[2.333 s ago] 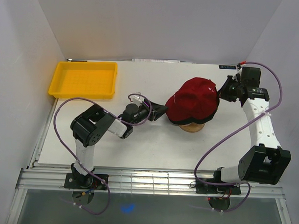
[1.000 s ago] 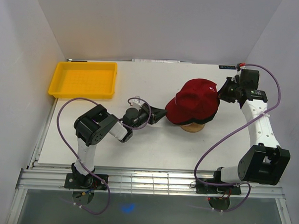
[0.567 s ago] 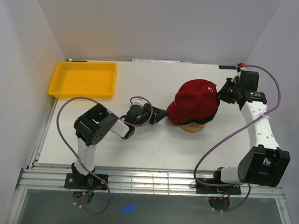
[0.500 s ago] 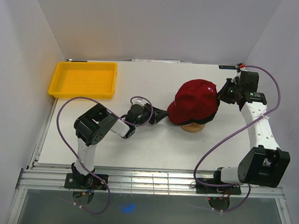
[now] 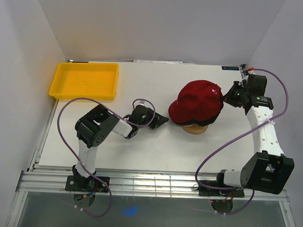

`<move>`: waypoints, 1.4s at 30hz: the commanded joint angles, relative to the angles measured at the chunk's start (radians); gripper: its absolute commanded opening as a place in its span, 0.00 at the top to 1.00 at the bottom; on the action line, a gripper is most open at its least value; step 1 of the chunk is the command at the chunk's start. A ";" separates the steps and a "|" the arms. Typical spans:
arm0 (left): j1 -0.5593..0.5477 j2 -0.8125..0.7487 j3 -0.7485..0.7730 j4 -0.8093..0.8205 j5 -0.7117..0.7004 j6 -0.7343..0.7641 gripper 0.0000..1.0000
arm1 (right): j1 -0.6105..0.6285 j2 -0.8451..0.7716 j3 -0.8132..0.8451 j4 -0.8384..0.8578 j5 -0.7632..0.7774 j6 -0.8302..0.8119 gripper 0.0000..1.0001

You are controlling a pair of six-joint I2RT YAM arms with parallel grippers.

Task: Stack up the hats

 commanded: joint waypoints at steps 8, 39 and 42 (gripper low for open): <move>0.025 -0.107 0.018 -0.065 -0.003 0.101 0.91 | -0.019 -0.019 0.011 -0.013 -0.015 -0.019 0.91; 0.059 -0.041 0.043 0.167 0.107 0.115 0.22 | -0.019 0.036 0.103 -0.029 -0.066 -0.017 0.91; 0.059 -0.018 0.051 0.206 0.104 0.084 0.28 | -0.019 0.036 0.100 -0.027 -0.066 -0.017 0.91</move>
